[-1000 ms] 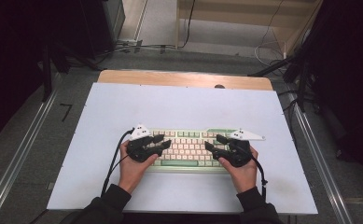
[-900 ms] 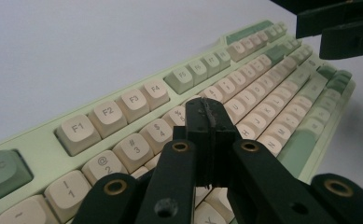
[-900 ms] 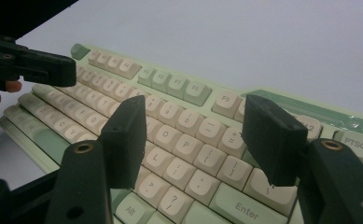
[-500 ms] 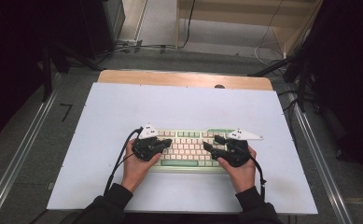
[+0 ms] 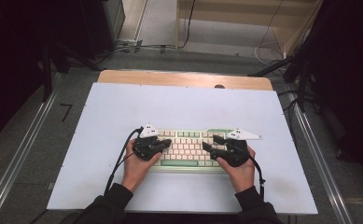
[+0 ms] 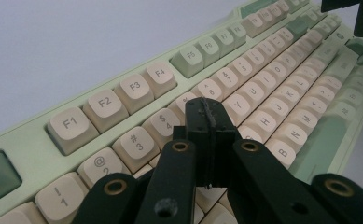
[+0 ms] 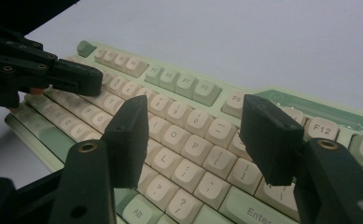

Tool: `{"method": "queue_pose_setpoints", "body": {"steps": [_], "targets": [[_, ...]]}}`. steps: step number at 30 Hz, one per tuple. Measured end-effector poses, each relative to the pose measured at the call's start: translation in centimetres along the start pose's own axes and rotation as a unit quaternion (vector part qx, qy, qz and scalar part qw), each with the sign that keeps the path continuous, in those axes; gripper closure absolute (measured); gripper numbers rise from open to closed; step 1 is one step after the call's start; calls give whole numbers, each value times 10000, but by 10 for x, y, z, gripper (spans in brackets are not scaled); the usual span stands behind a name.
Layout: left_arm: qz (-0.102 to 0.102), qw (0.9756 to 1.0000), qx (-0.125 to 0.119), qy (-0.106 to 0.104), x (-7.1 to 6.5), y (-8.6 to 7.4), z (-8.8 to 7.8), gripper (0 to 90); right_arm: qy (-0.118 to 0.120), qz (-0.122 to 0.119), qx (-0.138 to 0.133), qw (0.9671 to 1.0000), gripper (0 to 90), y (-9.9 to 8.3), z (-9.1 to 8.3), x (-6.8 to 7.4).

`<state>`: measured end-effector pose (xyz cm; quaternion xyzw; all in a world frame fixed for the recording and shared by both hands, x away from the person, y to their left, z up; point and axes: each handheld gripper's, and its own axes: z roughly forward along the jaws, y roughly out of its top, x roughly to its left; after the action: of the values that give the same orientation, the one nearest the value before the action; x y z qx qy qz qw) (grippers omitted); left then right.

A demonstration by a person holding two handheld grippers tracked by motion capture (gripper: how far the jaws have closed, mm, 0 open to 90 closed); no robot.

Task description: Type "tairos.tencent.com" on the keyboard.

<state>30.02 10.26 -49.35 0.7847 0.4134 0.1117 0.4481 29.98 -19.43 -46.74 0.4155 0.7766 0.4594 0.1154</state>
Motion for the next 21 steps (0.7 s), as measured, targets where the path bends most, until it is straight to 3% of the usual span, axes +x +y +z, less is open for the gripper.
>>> {"method": "queue_pose_setpoints", "body": {"steps": [6, 9, 12, 13, 14, 15, 16, 18, 21], "targets": [[-51, 9998, 170, -79, -1, -1, 3, 900, 5, -11, 10, 10000, 406, 0, 1, 0], [-83, 9998, -9, -167, -1, 1, -2, 900, 3, -29, 24, 10000, 406, 0, 2, 1], [-220, 9989, -287, -290, 2, 4, -10, 778, 13, -25, 22, 10000, 408, 1, 3, 1], [-251, 9985, -372, -305, 2, 4, -13, 778, 13, -25, 22, 10000, 408, 1, 3, 1], [-265, 9982, -435, -303, 3, 5, -15, 725, 12, -27, 23, 10000, 407, 1, 3, 1], [-302, 9978, -506, -296, 3, 5, -16, 606, 17, -33, 30, 10000, 408, 1, 3, 1], [-308, 9976, -557, -288, 4, 5, -18, 606, 17, -33, 30, 10000, 408, 1, 3, 1], [-361, 9970, -633, -266, 5, 5, -20, 510, 22, -44, 22, 10000, 407, 1, 4, 1], [-397, 9968, -681, -159, 5, 4, -22, 437, 42, -42, 25, 10000, 408, 2, 5, 2]]}}
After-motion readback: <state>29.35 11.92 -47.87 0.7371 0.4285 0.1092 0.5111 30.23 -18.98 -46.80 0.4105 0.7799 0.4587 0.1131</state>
